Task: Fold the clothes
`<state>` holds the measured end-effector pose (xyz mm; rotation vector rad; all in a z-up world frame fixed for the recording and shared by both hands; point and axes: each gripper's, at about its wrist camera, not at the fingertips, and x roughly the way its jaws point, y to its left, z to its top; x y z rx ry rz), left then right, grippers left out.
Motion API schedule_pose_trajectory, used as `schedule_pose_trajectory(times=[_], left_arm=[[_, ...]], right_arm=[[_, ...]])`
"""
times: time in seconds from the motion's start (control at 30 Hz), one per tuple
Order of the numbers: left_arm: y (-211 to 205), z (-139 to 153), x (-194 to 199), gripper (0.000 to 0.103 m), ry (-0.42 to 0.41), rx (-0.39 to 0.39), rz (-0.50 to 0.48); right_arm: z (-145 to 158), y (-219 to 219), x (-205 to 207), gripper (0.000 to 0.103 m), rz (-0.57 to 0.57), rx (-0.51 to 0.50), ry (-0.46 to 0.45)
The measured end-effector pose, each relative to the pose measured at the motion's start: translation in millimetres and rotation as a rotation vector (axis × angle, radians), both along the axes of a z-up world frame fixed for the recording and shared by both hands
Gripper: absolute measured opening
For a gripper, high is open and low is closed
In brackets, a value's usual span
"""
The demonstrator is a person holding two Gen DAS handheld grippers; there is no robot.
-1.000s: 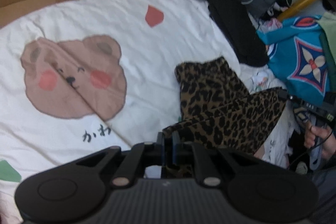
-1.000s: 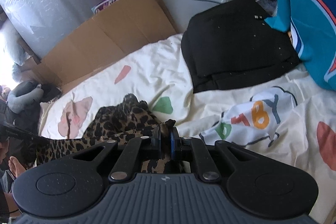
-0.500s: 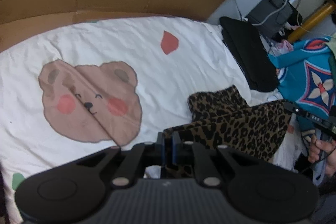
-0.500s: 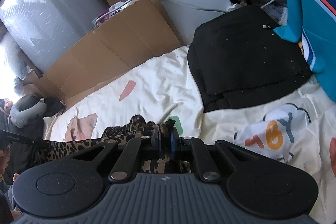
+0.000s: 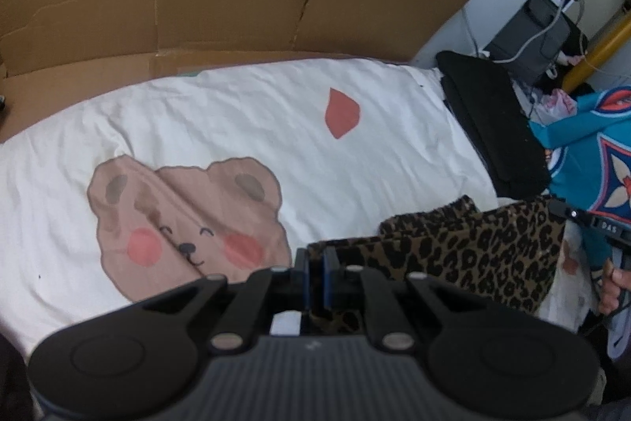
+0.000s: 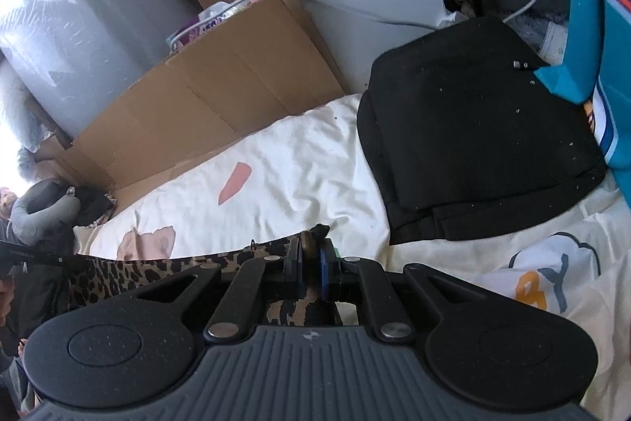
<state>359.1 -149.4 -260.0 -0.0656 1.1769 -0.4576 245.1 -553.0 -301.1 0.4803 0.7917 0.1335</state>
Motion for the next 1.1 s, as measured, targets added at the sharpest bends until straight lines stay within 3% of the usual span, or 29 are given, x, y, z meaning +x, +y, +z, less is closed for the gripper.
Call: schedule_pose_trajectory(times=[0.5, 0.77, 1.1], left_arm=[[-9.3, -34.7, 33.6, 0.007, 0.015, 0.045, 0.013], [-5.8, -56.9, 35.3, 0.007, 0.068, 0.085, 0.018], [-9.0, -101.5, 29.6, 0.007, 0.132, 0.134, -0.002]], right_arm=[[-29.9, -7.5, 37.9, 0.007, -0.012, 0.026, 0.037], [-29.7, -2.3, 53.8, 0.007, 0.019, 0.019, 0.029], [-65.6, 3.1, 77.0, 0.007, 0.036, 0.032, 0.093]])
